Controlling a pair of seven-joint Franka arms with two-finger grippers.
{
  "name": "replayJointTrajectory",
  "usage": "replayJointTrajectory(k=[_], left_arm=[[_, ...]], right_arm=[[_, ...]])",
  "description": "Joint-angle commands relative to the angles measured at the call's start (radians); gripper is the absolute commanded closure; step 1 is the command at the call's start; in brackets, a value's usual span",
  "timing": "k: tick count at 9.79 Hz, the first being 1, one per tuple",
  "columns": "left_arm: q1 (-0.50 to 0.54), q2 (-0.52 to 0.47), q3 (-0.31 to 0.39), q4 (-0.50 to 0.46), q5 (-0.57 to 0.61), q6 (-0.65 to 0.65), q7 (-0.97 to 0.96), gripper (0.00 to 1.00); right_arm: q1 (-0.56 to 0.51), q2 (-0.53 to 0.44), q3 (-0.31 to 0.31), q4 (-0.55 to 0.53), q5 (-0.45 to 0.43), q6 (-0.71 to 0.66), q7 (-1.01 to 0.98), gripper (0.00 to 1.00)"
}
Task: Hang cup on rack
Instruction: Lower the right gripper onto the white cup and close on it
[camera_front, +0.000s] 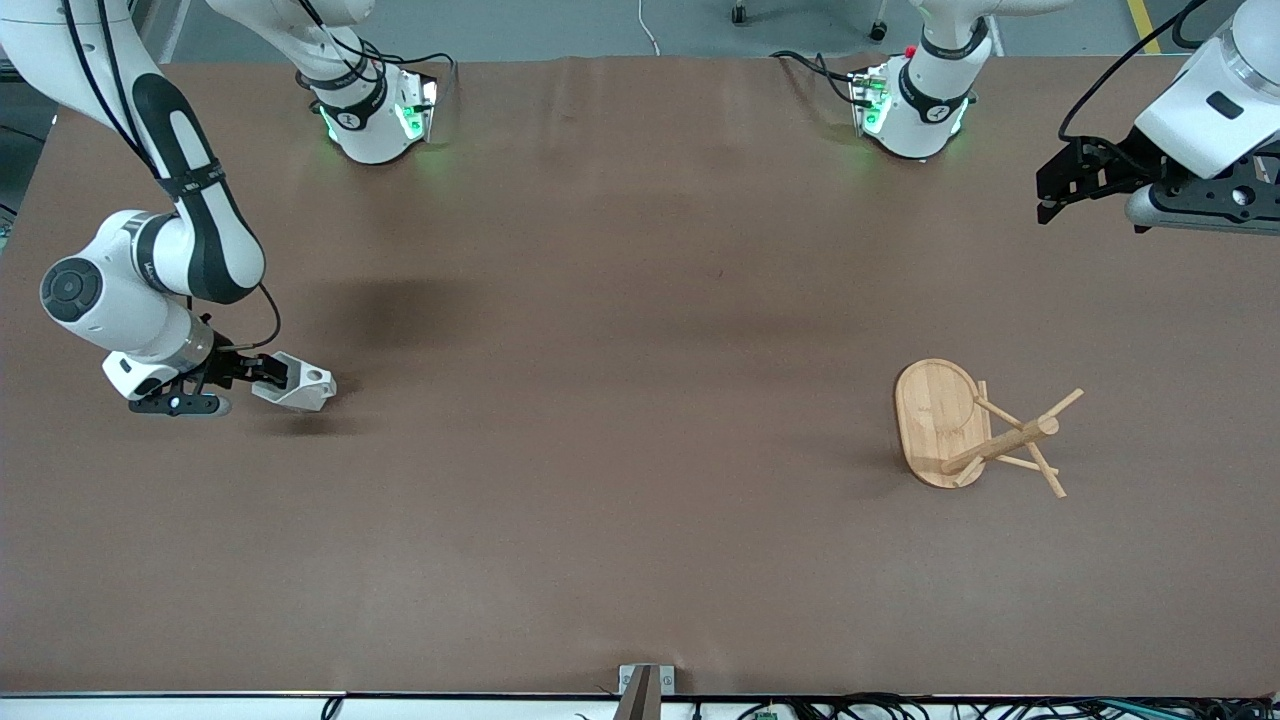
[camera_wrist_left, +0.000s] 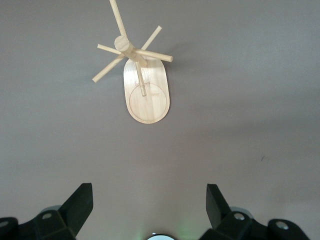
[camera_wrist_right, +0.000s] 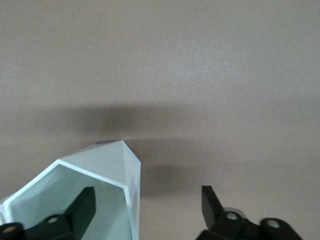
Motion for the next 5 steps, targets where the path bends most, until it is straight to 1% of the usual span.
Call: replayJointTrajectory(k=[1,3,5], left_arm=[[0.000,0.016,-0.001,-0.008,-0.009,-0.021,0.008,0.00],[0.001,0.016,-0.001,-0.008,-0.009,-0.021,0.008,0.00],[0.001,0.017,-0.001,-0.008,-0.009,-0.021,0.008,0.00]], right_arm=[[-0.006,0.007,0.007,-0.007,0.014,0.012,-0.021,0.32],[-0.008,0.017,0.009,-0.007,0.017,0.013,-0.020,0.55],[-0.006,0.027,0.009,-0.004,0.043,0.021,-0.020,0.72]])
